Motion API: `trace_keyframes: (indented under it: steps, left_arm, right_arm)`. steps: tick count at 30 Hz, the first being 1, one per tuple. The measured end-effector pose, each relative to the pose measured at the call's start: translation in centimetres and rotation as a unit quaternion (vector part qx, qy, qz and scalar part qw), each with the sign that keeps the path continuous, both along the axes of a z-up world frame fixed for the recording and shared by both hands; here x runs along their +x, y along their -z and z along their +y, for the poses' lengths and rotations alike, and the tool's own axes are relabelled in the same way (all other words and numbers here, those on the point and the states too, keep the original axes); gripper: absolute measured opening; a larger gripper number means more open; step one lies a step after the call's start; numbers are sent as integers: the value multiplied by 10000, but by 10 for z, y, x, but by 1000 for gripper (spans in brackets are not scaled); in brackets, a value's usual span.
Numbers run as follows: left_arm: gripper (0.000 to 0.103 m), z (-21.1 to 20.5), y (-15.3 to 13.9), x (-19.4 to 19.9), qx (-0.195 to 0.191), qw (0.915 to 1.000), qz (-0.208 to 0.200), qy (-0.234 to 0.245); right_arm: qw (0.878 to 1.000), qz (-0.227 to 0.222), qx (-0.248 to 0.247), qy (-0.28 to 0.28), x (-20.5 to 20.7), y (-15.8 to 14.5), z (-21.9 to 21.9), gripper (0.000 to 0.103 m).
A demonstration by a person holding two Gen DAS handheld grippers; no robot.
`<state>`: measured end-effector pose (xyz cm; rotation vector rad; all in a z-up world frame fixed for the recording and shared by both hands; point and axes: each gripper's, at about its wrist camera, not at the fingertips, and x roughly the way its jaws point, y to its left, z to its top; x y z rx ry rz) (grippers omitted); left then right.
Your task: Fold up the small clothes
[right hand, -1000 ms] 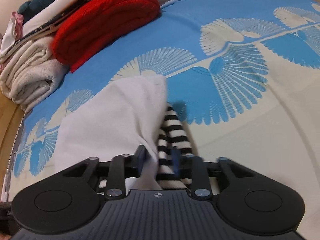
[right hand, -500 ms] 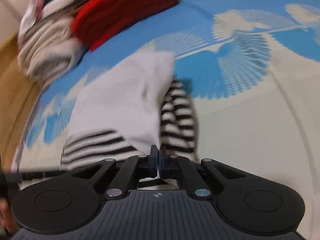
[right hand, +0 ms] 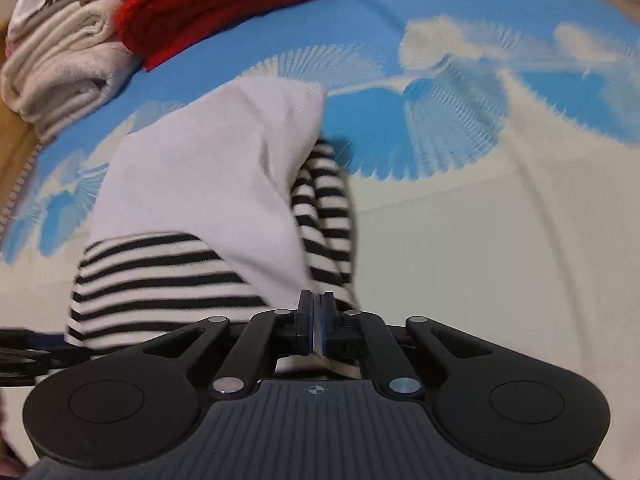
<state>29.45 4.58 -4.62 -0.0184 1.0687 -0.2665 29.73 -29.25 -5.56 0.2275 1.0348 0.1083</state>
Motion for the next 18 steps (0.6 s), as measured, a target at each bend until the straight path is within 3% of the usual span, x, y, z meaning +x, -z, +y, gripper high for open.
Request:
trace_keyframes:
  steps: [1, 3, 5, 8, 11, 15, 18]
  left_arm:
    - [84, -4, -15, -9, 102, 9995, -282, -33]
    - [88, -12, -44, -31, 229, 9966, -778, -132]
    - [99, -18, -69, -60, 254, 9916, -1232, -306]
    - [103, -22, -96, -108, 189, 9832, -1763, -431]
    - [103, -26, -106, -153, 84, 9793, -1943, -569]
    - [103, -34, -104, -204, -90, 9774, -1923, -877]
    - [103, -46, -90, -228, 22, 9741, -2016, -1026]
  right_arm:
    - [9997, -223, -124, 0, -7, -12, 3, 17]
    - [9968, -763, -221, -127, -25, -37, 9, 49]
    - [9906, -1296, -436, -83, -48, -67, 15, 57]
    - [9841, -1743, -338, -5, -86, -100, 16, 61]
    - [9782, -2038, -391, 28, -138, -118, 16, 68]
    - [9752, -2171, -411, 152, -200, -116, 13, 69]
    - [9744, -2194, -459, 160, -233, -105, 19, 69]
